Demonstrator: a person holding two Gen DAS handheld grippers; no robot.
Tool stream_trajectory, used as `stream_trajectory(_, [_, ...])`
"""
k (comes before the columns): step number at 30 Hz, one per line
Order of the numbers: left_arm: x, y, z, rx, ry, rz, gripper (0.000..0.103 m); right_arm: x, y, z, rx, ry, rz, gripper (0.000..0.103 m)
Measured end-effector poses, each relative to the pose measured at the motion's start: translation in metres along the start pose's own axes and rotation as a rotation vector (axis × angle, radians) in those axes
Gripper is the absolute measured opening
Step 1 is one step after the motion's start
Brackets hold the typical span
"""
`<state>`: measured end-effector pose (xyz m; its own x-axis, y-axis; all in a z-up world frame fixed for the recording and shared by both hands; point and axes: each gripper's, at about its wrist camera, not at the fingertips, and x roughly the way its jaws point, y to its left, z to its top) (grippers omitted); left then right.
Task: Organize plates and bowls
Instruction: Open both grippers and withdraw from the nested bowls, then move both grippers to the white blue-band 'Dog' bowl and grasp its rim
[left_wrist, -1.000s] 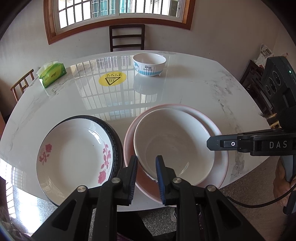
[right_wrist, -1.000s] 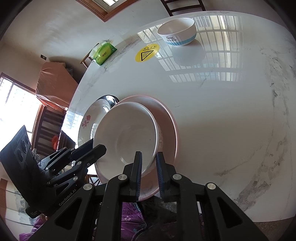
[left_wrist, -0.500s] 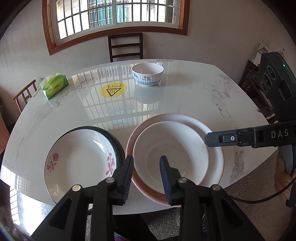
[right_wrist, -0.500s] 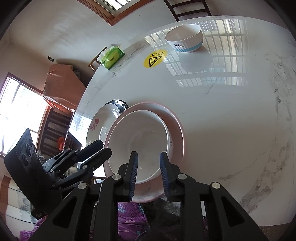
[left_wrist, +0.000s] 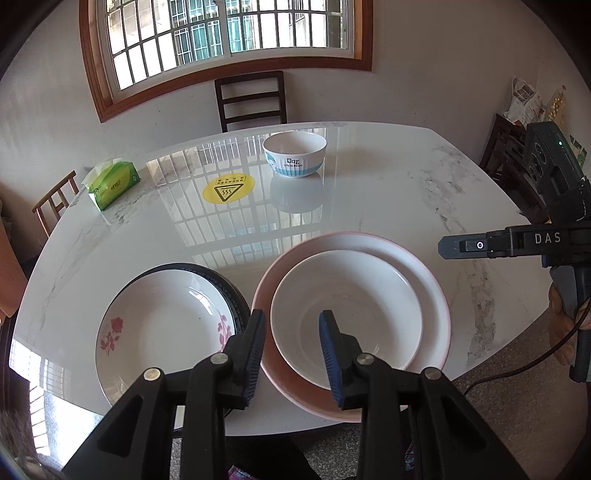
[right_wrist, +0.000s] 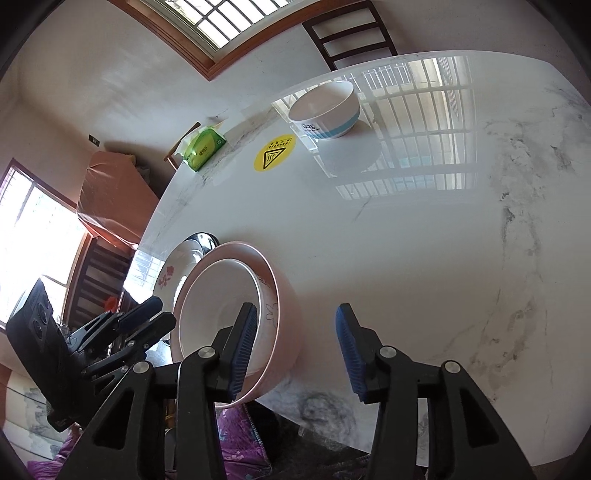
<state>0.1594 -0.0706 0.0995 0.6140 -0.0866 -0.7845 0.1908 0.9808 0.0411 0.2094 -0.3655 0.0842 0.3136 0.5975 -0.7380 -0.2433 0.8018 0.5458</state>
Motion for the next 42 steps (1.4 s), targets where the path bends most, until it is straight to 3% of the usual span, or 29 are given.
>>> stream_trajectory(5, [0.002,-0.001,0.003,0.006,-0.001,0.008,0.031,0.004,-0.022,0.003,0.037,-0.014,-0.002,0.043])
stream_trajectory(9, [0.003,0.001,0.010,0.001,-0.007,0.007,0.034,0.009,-0.036,0.008,0.013,-0.053,-0.072,0.043])
stream_trajectory(17, [0.014,0.026,0.033,-0.067,-0.012,-0.051,0.037,0.024,-0.069,0.017,0.086,-0.078,-0.032,0.043])
stream_trajectory(28, [0.063,0.058,0.090,-0.150,0.009,-0.234,0.037,0.040,-0.077,0.041,0.087,-0.075,0.007,0.043])
stream_trajectory(35, [0.116,0.078,0.129,-0.195,0.082,-0.363,0.037,0.046,-0.074,0.078,0.064,-0.087,0.039,0.046])
stream_trajectory(42, [0.165,0.098,0.161,-0.208,0.109,-0.429,0.037,0.058,-0.081,0.125,0.086,-0.085,0.079,0.050])
